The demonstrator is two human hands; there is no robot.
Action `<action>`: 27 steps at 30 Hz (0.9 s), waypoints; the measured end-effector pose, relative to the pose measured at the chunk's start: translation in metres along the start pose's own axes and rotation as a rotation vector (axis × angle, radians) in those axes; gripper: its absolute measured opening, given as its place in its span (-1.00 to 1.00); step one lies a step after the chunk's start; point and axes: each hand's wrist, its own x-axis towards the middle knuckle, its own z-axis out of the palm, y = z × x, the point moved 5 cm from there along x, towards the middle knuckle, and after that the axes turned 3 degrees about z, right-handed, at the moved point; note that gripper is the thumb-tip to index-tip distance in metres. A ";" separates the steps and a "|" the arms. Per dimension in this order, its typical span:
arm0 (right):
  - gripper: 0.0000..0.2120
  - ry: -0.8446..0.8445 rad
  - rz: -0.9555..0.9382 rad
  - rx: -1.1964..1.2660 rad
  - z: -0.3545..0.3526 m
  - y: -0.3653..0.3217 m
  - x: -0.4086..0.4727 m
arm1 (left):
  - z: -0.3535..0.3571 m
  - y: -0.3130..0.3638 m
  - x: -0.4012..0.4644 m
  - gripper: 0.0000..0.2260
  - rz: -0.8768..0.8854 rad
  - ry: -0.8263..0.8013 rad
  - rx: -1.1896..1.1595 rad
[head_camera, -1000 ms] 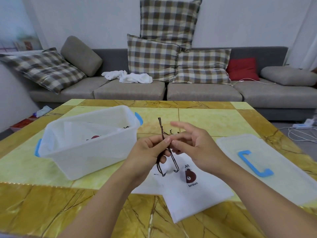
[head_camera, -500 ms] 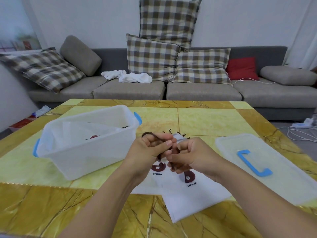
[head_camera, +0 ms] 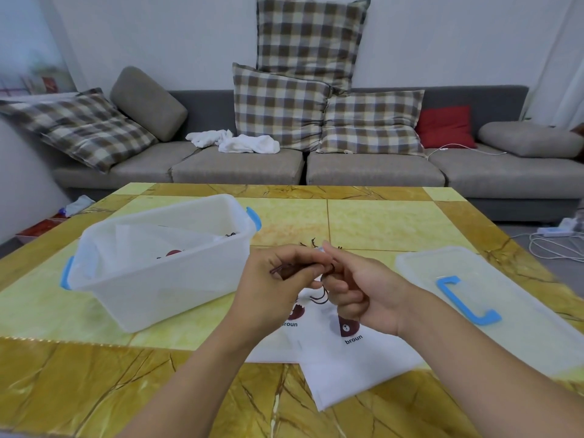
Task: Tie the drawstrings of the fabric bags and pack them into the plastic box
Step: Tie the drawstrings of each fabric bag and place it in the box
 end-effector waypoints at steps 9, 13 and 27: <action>-0.81 0.101 -0.050 0.212 -0.007 0.001 0.005 | -0.002 -0.008 0.005 -0.78 0.023 0.041 0.033; -0.78 0.191 -0.182 0.309 -0.023 -0.007 0.007 | -0.021 -0.015 0.012 -0.72 -0.094 0.238 -0.089; -0.85 0.414 -0.428 -0.531 -0.052 -0.026 0.004 | -0.053 -0.022 0.018 -0.81 -0.063 -0.023 0.774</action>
